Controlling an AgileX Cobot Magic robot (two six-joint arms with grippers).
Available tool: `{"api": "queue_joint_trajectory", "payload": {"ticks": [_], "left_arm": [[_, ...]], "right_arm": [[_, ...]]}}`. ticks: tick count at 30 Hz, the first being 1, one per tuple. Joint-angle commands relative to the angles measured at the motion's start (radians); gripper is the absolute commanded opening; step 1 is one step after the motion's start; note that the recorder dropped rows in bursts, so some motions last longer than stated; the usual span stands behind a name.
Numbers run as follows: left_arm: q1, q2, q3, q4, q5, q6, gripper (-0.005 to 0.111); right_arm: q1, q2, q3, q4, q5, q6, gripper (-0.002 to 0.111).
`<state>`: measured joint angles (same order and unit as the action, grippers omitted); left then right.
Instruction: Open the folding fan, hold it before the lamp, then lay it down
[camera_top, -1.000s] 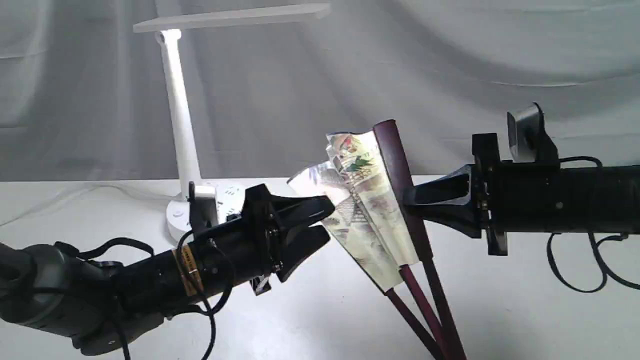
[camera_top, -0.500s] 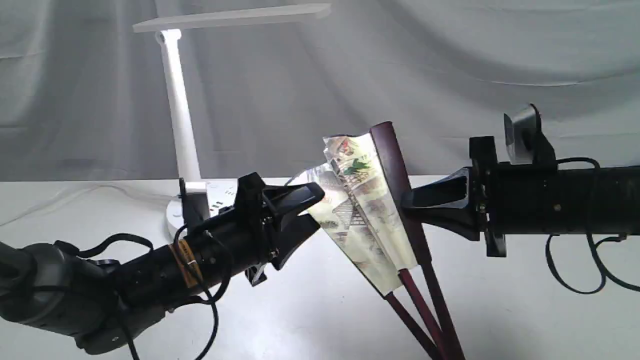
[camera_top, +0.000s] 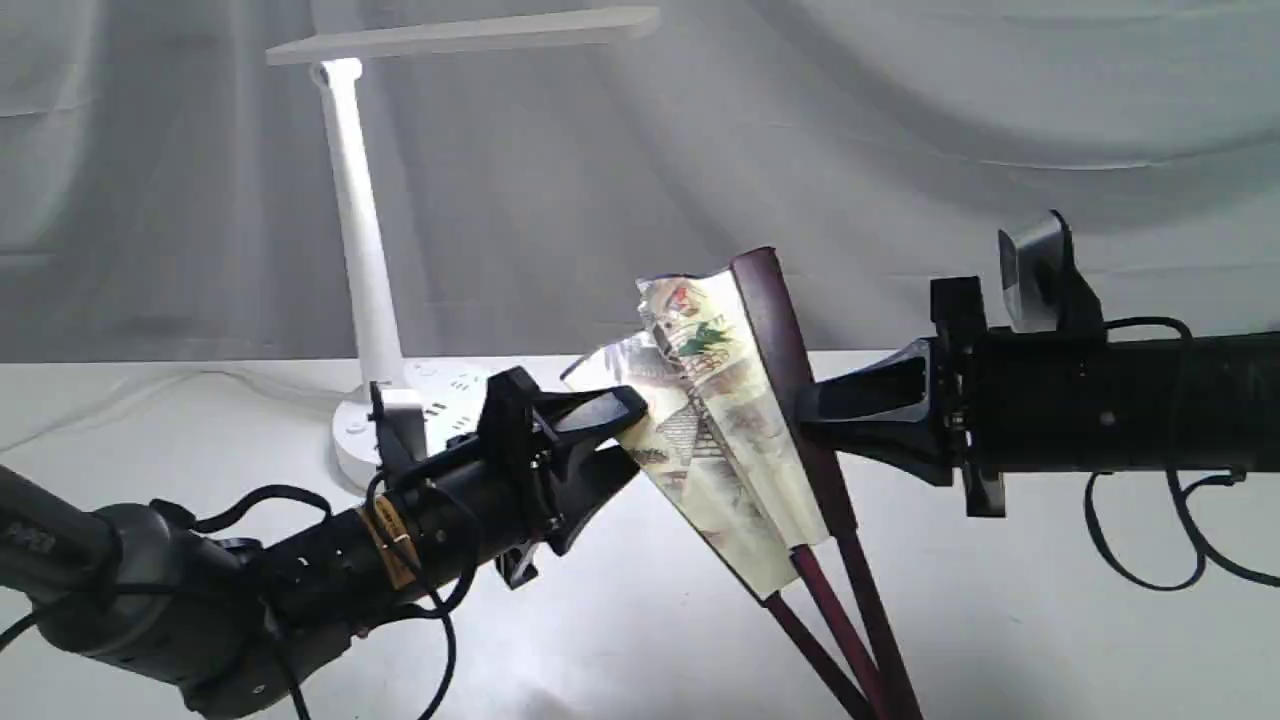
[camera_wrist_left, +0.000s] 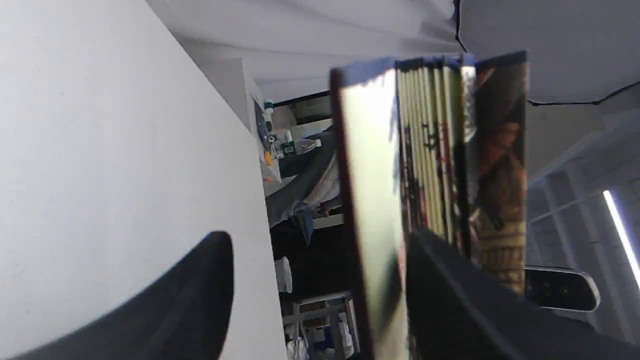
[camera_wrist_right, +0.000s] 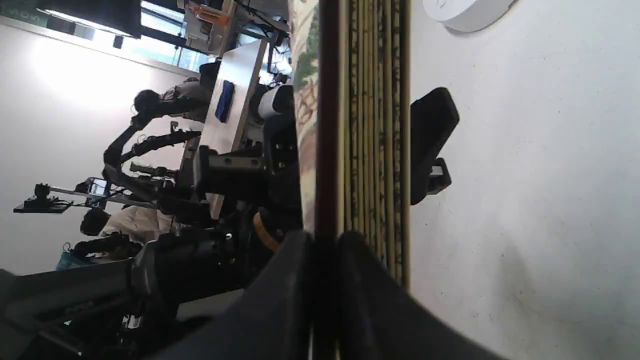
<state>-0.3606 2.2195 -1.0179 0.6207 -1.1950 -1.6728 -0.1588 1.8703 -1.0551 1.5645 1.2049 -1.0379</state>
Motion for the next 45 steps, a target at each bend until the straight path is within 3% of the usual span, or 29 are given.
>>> {"api": "queue_joint_trajectory", "payload": {"ticks": [1,10,15,21,27,30,37,45], "left_arm": [[0.001,0.024,-0.028,-0.006,-0.026,-0.021,0.052],[0.001,0.03,-0.034,-0.006,-0.026,-0.028,0.047],[0.001,0.028,-0.034,-0.015,-0.026,-0.032,0.026],[0.001,0.028,-0.035,-0.019,-0.026,-0.077,0.009],[0.001,0.028,-0.035,-0.019,-0.026,-0.086,0.007],[0.001,0.028,-0.035,-0.019,-0.026,-0.111,0.0],[0.001,0.021,-0.035,-0.017,-0.026,-0.19,0.0],[0.001,-0.026,-0.035,0.002,-0.026,-0.21,0.0]], "right_arm": [[0.009,-0.004,0.0,0.008,0.016,-0.012,0.0],[0.009,-0.004,0.0,0.012,0.016,-0.031,0.0],[0.009,-0.004,0.0,-0.008,0.016,-0.031,0.0],[0.009,-0.004,0.0,-0.01,0.016,-0.031,0.0],[0.009,-0.004,0.0,-0.01,0.016,-0.031,0.0],[0.009,-0.004,0.0,-0.01,0.016,-0.031,0.0],[0.009,-0.004,0.0,-0.008,0.016,-0.031,0.0],[0.009,-0.004,0.0,0.008,0.016,-0.031,0.026]]}}
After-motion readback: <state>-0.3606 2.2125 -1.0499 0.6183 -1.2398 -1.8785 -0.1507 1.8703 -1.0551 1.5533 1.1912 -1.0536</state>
